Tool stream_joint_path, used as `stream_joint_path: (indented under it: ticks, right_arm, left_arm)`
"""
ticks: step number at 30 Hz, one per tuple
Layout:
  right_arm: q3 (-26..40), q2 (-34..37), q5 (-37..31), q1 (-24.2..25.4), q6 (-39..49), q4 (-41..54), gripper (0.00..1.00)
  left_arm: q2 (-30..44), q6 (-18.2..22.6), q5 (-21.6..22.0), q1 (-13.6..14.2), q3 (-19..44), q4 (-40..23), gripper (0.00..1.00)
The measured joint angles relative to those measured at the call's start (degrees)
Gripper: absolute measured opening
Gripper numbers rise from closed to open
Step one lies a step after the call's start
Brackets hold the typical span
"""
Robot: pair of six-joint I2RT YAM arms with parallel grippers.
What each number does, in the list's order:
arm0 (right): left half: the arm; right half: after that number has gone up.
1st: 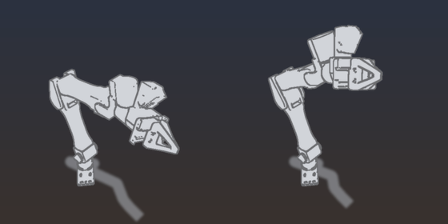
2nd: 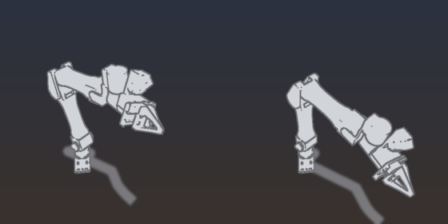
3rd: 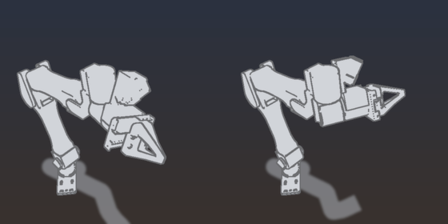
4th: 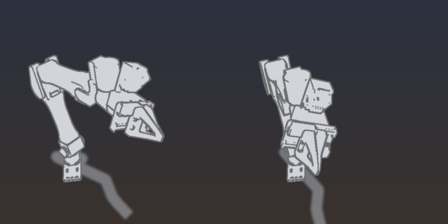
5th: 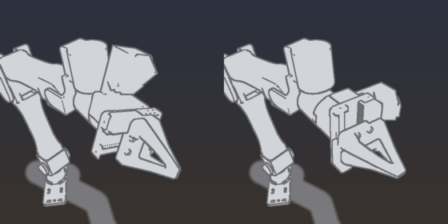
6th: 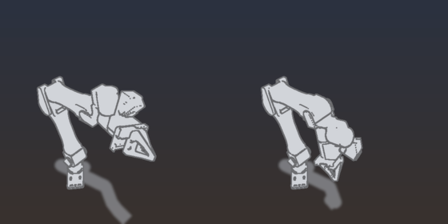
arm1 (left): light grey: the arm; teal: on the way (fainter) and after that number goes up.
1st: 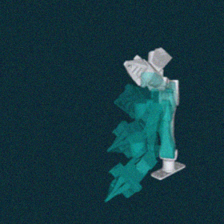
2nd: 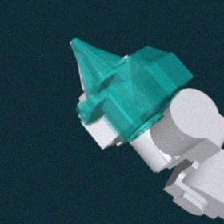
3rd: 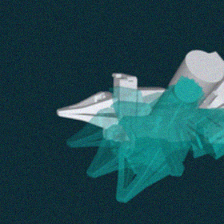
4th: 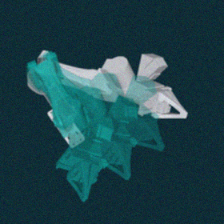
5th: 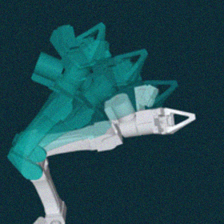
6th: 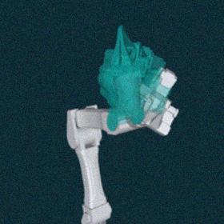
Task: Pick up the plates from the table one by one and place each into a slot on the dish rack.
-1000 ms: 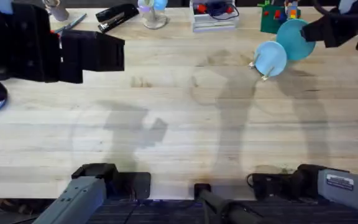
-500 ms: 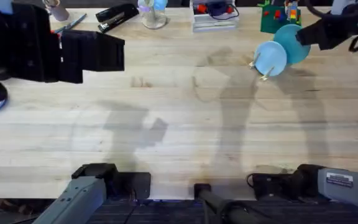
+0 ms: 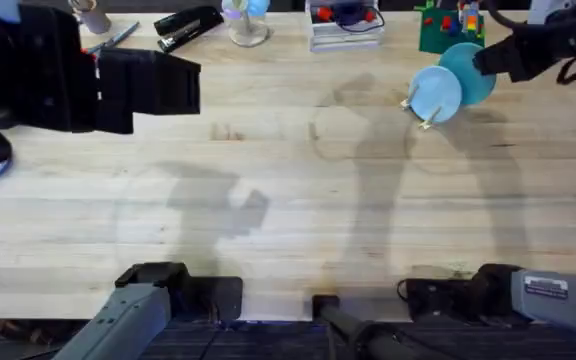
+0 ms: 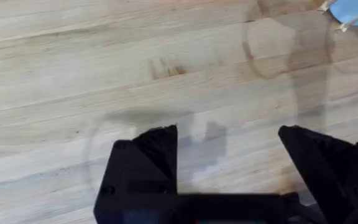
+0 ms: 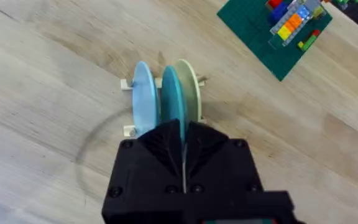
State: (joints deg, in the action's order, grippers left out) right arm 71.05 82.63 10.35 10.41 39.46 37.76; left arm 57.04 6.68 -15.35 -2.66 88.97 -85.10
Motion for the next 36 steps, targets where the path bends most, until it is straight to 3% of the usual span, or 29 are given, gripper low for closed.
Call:
stream_joint_path:
  ticks: [36]
  right_arm:
    - [0.00, 2.25, 0.00, 0.00, 0.00, -0.01, 0.029]
  left_arm:
    - [0.00, -0.02, 0.00, 0.00, 0.00, 0.00, 0.993]
